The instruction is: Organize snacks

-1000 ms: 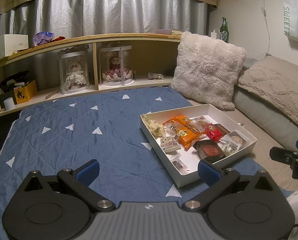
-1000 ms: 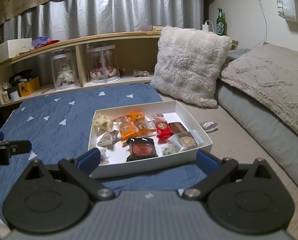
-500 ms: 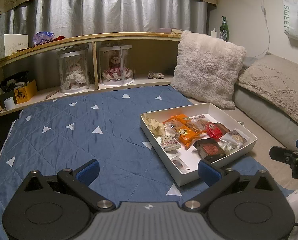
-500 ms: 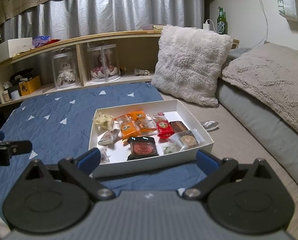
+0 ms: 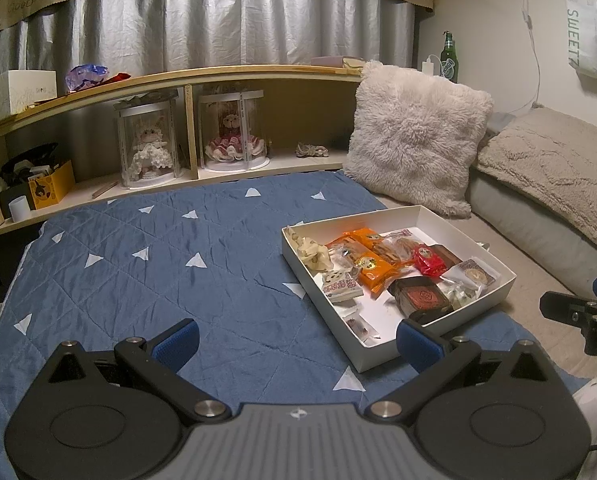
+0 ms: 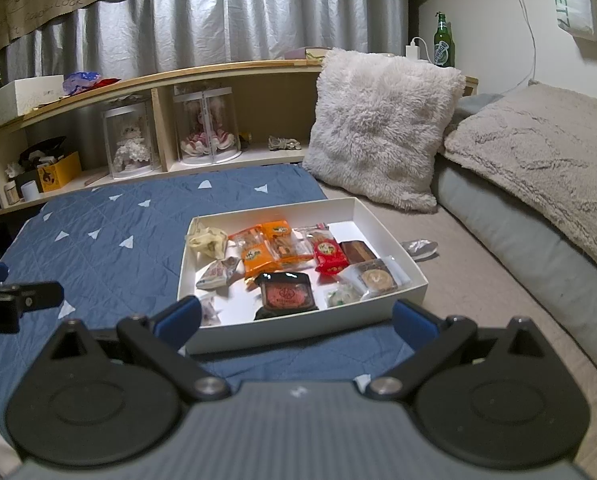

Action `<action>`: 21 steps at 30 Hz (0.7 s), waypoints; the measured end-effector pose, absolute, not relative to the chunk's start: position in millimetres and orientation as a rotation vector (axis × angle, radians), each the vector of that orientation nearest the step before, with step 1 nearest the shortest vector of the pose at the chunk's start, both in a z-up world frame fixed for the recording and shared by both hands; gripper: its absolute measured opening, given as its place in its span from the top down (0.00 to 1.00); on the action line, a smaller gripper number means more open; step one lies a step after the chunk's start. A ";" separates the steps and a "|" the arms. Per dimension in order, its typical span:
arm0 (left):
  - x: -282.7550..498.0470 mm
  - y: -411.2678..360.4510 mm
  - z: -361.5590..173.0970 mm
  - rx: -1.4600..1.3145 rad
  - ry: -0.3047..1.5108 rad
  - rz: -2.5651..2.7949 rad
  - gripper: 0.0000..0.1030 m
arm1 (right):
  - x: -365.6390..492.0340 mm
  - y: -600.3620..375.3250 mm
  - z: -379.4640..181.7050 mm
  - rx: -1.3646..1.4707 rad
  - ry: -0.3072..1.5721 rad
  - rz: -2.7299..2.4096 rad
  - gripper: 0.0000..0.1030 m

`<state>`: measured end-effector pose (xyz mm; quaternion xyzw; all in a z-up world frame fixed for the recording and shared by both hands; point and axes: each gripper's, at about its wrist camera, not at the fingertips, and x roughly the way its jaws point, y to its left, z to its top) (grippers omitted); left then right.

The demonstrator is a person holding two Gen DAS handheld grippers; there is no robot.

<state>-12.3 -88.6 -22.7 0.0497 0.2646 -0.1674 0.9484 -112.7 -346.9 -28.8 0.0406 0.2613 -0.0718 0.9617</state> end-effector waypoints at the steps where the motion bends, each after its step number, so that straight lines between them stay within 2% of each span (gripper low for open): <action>1: -12.4 -88.6 -22.7 0.101 0.538 -0.341 0.00 | -112.7 -346.9 -28.7 0.082 0.530 -0.146 0.01; 21: -12.0 -85.1 -21.9 0.106 0.532 -0.337 0.00 | -113.0 -346.6 -28.7 0.085 0.530 -0.147 0.01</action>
